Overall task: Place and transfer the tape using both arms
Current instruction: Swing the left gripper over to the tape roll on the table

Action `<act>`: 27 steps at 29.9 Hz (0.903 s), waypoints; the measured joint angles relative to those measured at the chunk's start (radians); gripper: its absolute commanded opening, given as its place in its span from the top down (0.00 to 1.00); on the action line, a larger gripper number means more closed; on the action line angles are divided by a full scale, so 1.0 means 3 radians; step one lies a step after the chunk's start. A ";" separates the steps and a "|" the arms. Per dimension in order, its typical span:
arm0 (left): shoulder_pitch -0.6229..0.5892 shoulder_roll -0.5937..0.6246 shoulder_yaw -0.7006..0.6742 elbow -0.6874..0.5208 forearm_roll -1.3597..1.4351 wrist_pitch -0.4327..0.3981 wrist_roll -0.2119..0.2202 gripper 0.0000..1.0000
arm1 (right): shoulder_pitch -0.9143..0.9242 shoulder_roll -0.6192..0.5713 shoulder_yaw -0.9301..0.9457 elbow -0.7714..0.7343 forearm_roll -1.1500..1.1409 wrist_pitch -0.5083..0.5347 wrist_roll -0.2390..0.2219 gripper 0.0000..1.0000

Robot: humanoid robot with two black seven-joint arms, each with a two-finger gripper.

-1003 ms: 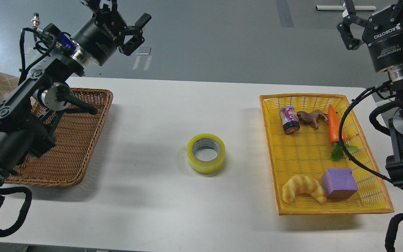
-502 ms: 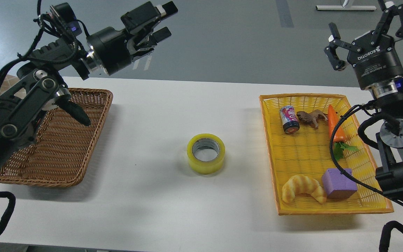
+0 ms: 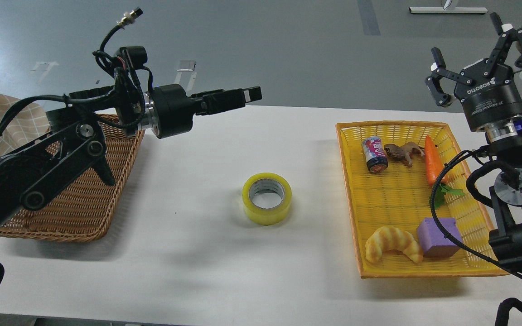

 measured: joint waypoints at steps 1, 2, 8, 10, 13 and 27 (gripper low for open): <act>-0.0002 0.0000 0.0045 -0.0008 0.0122 -0.0001 0.0044 0.02 | -0.0001 0.0000 0.0001 0.0000 0.0009 0.0000 0.0000 0.00; -0.0008 0.0000 0.0092 -0.0016 0.0221 -0.0004 0.0109 0.02 | -0.0001 0.0000 0.0001 0.0000 0.0013 0.0000 0.0000 0.00; -0.0080 -0.0020 0.0431 -0.0147 0.0469 -0.0019 0.0528 0.02 | -0.0003 -0.0001 0.0014 -0.0003 0.0023 0.0000 0.0004 0.00; -0.0110 -0.0032 0.0548 -0.0183 0.0575 -0.0021 0.0622 0.02 | -0.0010 -0.0003 0.0030 -0.0013 0.0024 0.0000 0.0005 0.00; -0.0156 -0.0066 0.0706 -0.0205 0.0765 -0.0029 0.0698 0.02 | -0.0016 -0.0004 0.0043 -0.0023 0.0024 0.0000 0.0005 0.00; -0.0376 -0.0493 0.1046 -0.0037 0.1019 -0.0077 0.0953 0.02 | -0.0035 0.0003 0.0047 -0.0031 0.0024 -0.0001 0.0005 0.00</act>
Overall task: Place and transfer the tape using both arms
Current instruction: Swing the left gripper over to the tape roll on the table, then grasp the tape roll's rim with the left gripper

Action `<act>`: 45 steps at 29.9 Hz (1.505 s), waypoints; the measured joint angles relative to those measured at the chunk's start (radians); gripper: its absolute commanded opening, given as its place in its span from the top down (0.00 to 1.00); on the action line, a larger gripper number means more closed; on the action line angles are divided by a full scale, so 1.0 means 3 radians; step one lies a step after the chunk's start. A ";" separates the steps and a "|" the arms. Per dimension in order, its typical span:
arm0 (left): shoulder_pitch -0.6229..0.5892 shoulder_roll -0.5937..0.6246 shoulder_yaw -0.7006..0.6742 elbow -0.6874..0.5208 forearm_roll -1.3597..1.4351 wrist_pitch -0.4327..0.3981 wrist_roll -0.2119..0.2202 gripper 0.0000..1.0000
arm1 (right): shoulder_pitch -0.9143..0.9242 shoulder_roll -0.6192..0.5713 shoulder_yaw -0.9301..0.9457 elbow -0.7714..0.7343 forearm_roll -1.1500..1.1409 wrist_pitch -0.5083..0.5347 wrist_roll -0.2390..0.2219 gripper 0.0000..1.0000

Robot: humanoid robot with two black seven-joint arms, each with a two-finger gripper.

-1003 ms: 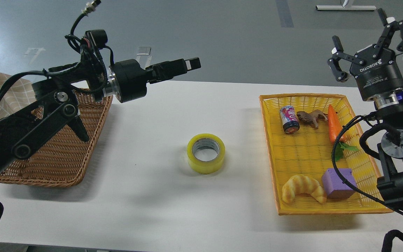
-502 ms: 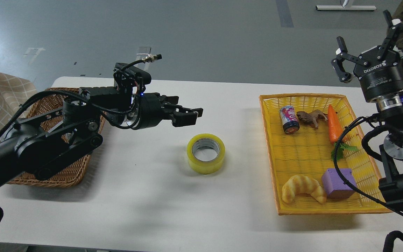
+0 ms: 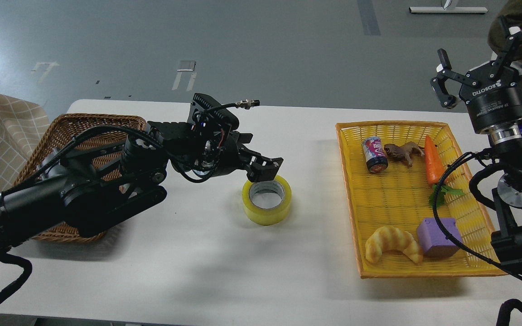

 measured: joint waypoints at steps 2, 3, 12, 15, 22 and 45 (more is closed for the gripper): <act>0.0004 -0.0045 0.0037 0.0070 0.0001 0.0000 0.0003 0.02 | -0.0005 0.0002 0.0000 0.0000 0.0000 0.0000 0.0000 0.00; 0.0003 -0.0058 0.0070 0.0099 0.0001 0.0000 0.0009 0.02 | -0.0006 0.0002 0.0000 0.0000 0.0000 0.0000 0.0000 0.00; -0.0005 -0.0097 0.0214 0.0277 0.0001 0.0000 0.0192 0.02 | -0.0007 -0.0002 0.0000 -0.0004 0.0000 0.0000 0.0000 0.00; -0.0005 -0.0143 0.0215 0.0386 0.0001 0.0000 0.0201 0.02 | -0.0008 -0.0002 -0.0001 -0.0015 0.0000 0.0000 0.0000 0.00; 0.0025 -0.0210 0.0311 0.0474 0.0001 0.0000 0.0196 0.04 | -0.0008 0.0000 -0.0001 -0.0045 0.0000 0.0000 0.0000 0.00; 0.0035 -0.0353 0.0504 0.0628 0.0006 0.0000 0.0236 0.44 | -0.0036 -0.0002 -0.0001 -0.0043 0.0000 0.0000 0.0000 0.00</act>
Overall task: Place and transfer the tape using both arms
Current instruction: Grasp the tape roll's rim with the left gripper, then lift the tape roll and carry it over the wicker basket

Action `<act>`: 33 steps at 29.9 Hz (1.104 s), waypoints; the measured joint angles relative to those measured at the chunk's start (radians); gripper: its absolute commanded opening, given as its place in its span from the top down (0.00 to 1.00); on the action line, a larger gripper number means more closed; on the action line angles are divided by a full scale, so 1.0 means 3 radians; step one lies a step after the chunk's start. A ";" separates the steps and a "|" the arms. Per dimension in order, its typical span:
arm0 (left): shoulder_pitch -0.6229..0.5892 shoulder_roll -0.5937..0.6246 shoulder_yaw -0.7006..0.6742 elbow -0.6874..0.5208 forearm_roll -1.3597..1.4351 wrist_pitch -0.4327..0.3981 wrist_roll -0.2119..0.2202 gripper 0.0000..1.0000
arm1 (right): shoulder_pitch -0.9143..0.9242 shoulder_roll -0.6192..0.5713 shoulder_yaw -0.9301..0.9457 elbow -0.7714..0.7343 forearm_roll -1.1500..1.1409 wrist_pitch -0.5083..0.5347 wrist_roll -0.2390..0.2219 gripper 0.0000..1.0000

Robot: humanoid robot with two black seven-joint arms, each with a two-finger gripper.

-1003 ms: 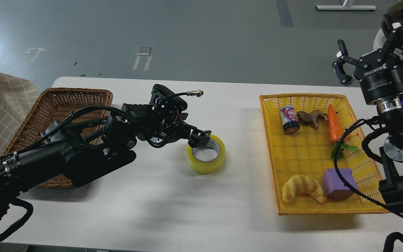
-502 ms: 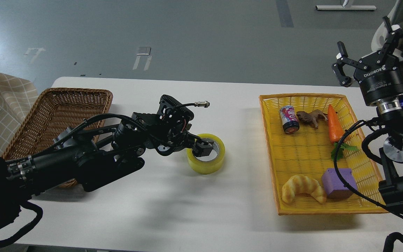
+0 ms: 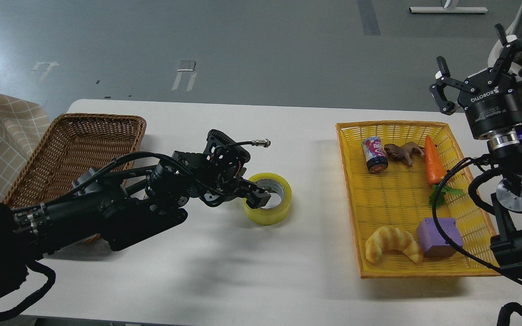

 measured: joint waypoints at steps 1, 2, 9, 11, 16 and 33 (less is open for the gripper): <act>0.0000 -0.0014 0.0002 0.0005 0.0000 0.0000 0.0010 0.52 | 0.0000 0.0000 0.0000 0.0001 0.0000 0.0000 0.0000 0.00; 0.0000 -0.0029 0.0005 0.0013 0.0000 0.0000 0.0021 0.57 | 0.0000 0.0000 0.0000 0.0002 0.0000 0.0000 0.0000 0.00; -0.0023 -0.0098 0.0051 0.0161 0.0000 0.0000 0.0045 1.00 | -0.0001 0.0000 0.0001 0.0002 0.0000 0.0000 0.0000 0.00; -0.0026 -0.0106 0.0052 0.0182 0.0000 0.0000 0.0027 1.00 | -0.0001 0.0000 0.0001 0.0002 0.0000 0.0000 0.0000 0.00; -0.0038 -0.0109 0.0053 0.0207 0.0181 0.0000 -0.0066 1.00 | -0.0001 0.0000 0.0001 0.0002 0.0000 0.0000 0.0000 0.00; -0.0543 0.0193 0.0007 0.0115 0.0086 0.0000 -0.0151 1.00 | -0.0001 0.0012 0.0051 0.0027 0.0004 0.0000 0.0004 0.00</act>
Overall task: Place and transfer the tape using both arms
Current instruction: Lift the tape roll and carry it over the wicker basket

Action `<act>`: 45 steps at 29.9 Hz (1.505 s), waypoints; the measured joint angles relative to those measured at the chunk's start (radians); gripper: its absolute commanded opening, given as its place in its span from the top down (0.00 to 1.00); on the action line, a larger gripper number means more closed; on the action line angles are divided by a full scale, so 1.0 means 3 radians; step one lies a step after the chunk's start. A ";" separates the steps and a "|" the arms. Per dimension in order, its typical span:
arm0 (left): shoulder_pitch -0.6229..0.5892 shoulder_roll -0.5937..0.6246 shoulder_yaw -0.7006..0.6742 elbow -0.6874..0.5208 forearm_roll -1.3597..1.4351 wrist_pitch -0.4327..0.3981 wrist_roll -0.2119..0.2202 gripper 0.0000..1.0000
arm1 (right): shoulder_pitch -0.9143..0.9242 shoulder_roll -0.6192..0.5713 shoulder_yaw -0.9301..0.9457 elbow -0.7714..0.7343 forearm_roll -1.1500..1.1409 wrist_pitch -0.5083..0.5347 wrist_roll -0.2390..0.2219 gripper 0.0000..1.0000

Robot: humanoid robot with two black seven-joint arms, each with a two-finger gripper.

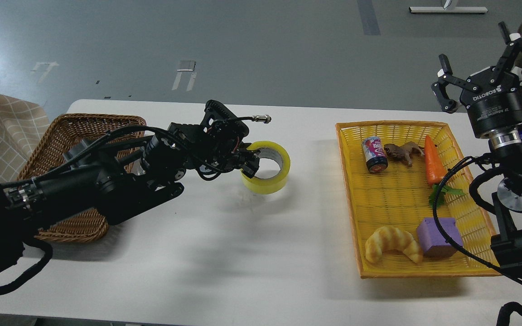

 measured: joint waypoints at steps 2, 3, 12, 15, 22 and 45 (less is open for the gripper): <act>-0.0100 0.0117 0.0008 -0.0002 -0.0108 0.0000 -0.0010 1.00 | 0.0000 0.0006 0.0014 0.0001 0.0000 0.0000 0.0000 0.00; -0.0136 0.0174 0.0009 -0.0002 -0.0139 0.0000 -0.0015 1.00 | 0.0000 0.0006 0.0018 0.0001 0.0001 0.0000 0.0000 0.00; -0.0225 0.0812 0.0010 0.0001 -0.0236 0.0000 -0.0102 1.00 | 0.0003 0.0008 0.0021 -0.0001 0.0001 0.0000 -0.0004 0.00; -0.0226 0.1036 0.0007 0.0001 -0.0320 0.0000 -0.0148 1.00 | 0.0005 0.0009 0.0021 -0.0011 0.0001 0.0000 -0.0005 0.00; -0.0228 0.1487 0.0002 0.0001 -0.0512 0.0000 -0.0172 1.00 | 0.0005 0.0009 0.0021 -0.0014 0.0018 0.0000 -0.0005 0.00; 0.0230 0.2275 0.0042 0.0052 -0.0865 0.0176 -0.0324 1.00 | 0.0005 0.0014 0.0015 -0.0019 0.0021 0.0000 -0.0005 0.00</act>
